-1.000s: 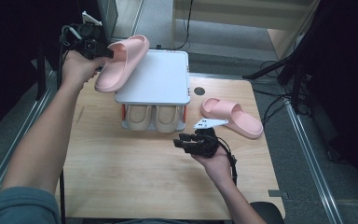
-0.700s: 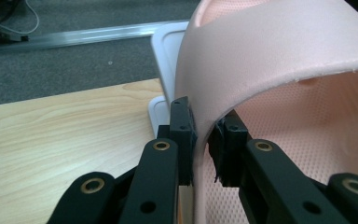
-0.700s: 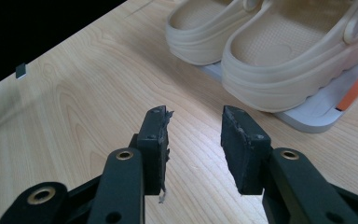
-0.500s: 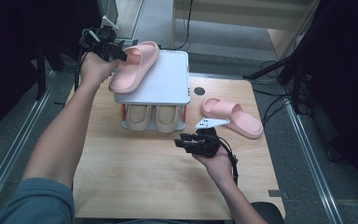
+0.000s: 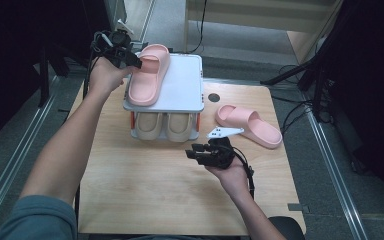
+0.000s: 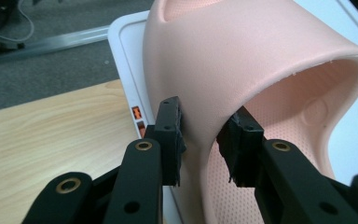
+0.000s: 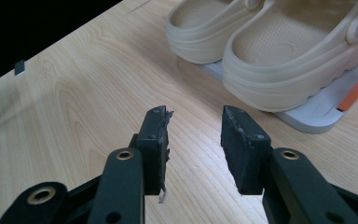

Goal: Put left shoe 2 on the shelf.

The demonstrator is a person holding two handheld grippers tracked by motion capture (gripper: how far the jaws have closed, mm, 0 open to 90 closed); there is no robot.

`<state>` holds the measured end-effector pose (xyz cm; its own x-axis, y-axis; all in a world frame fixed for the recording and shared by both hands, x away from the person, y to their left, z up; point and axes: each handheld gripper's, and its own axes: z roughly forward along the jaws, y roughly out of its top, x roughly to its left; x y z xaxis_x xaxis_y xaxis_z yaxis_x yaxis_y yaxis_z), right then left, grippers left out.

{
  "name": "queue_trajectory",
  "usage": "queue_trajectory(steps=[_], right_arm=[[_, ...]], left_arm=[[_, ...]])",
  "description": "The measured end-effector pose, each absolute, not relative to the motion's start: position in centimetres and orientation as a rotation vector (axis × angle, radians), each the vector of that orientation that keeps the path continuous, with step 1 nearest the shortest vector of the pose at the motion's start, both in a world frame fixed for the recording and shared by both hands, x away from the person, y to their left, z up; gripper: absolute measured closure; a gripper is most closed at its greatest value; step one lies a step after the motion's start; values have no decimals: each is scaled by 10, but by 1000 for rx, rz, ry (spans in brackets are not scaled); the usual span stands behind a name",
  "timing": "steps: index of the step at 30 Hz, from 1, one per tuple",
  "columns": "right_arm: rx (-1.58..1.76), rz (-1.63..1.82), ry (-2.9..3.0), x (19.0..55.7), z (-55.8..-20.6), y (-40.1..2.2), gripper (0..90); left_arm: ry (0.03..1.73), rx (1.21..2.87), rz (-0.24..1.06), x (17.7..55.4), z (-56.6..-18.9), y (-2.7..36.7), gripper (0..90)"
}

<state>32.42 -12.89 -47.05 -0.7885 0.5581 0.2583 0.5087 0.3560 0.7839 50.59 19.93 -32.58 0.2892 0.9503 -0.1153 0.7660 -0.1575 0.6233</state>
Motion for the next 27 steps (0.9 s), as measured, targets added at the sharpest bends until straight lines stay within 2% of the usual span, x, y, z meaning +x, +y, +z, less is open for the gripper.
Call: queue_trajectory(steps=[4,12,19,27], right_arm=[[1004,1442,2537,324,-470,-129,621],[1034,1462,2501,331,-465,-136,635],[1065,1447,2452,341,-460,-153,685],[1116,1468,2371,347,-445,-178,787]], left_arm=[[1508,1958,399,504,-328,201,675],[1454,1940,360,493,-323,214,581],[1412,1931,342,474,-314,228,536],[1353,1941,334,454,-306,238,512]])
